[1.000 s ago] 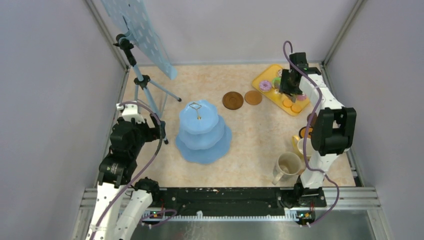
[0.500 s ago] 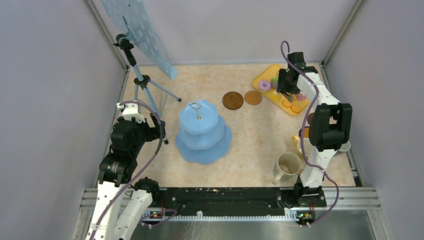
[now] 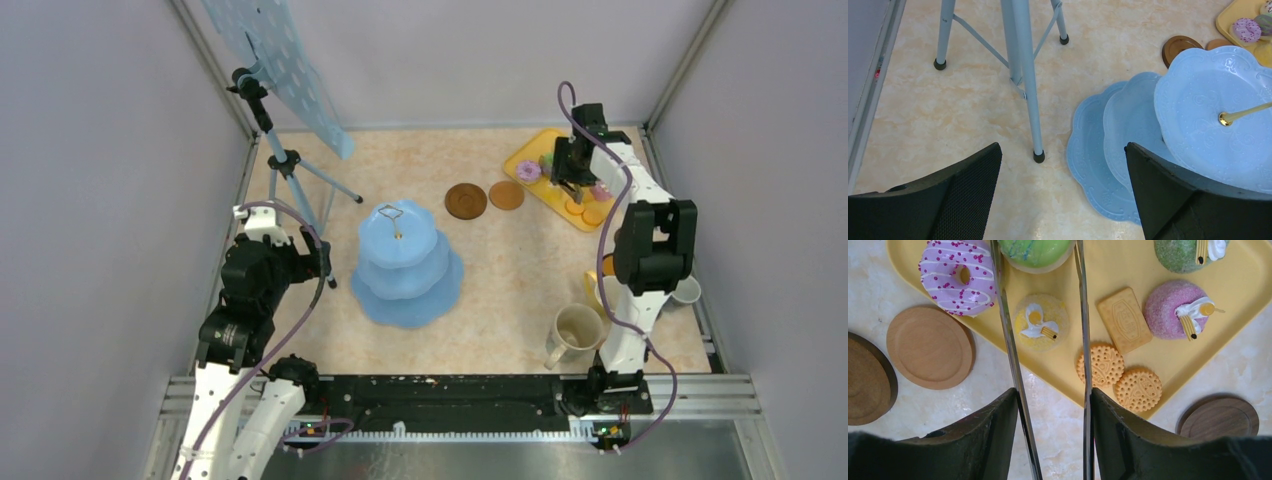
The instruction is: Serve the afternoon tea
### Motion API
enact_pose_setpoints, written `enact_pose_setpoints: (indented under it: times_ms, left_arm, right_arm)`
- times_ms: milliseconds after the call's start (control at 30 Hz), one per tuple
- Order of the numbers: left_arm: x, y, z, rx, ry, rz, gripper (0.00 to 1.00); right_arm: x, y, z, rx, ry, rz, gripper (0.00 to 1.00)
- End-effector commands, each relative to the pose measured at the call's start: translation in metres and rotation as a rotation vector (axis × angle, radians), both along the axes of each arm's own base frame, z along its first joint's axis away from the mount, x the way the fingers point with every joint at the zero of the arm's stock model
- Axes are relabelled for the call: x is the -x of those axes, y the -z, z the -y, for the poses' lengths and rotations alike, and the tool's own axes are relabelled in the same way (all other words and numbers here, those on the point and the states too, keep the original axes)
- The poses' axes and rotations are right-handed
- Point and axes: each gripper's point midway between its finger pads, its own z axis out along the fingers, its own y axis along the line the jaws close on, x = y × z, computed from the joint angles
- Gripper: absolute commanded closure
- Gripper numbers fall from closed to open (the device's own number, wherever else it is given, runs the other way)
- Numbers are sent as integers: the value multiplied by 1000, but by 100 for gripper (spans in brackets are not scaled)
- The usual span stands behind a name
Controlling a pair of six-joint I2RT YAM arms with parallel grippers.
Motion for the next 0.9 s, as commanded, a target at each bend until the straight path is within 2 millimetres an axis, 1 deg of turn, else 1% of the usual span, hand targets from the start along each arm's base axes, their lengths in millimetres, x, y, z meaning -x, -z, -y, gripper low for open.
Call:
enact_pose_setpoints:
  times_ms: [0, 100, 200, 367, 500, 567, 667, 733, 767, 800, 867]
  left_arm:
    - [-4, -6, -2, 1, -8, 30, 1]
    - [-4, -6, -1, 3, -8, 30, 1]
    - [-4, -6, -1, 3, -8, 31, 1]
    - [-3, -8, -1, 4, -7, 36, 1]
    - [-3, -9, -1, 6, -3, 40, 1]
    - [-3, -9, 0, 5, 0, 42, 1]
    - [-3, -9, 1, 3, 6, 45, 1]
    - [-3, -9, 1, 4, 7, 47, 1]
    - [-3, -9, 1, 4, 9, 46, 1]
    - [-3, -9, 1, 4, 10, 45, 1]
    - [-3, -9, 2, 6, 14, 46, 1]
  right_arm:
    - [-19, -23, 1, -4, -1, 85, 49]
    - [-20, -29, 1, -5, -2, 100, 54]
    - [-21, -43, 2, -2, 4, 137, 59]
    - [-18, -75, 5, 3, 16, 202, 64]
    - [-4, -102, 5, -5, 18, 253, 67]
    - [10, -114, 2, -25, 12, 273, 67]
    - [33, -118, -6, -75, -6, 297, 68]
    - [52, -118, -23, -126, -53, 313, 70]
    - [64, -110, -37, -154, -98, 304, 70]
    - [75, -110, -51, -174, -144, 312, 70]
    - [97, -107, -71, -164, -215, 314, 70]
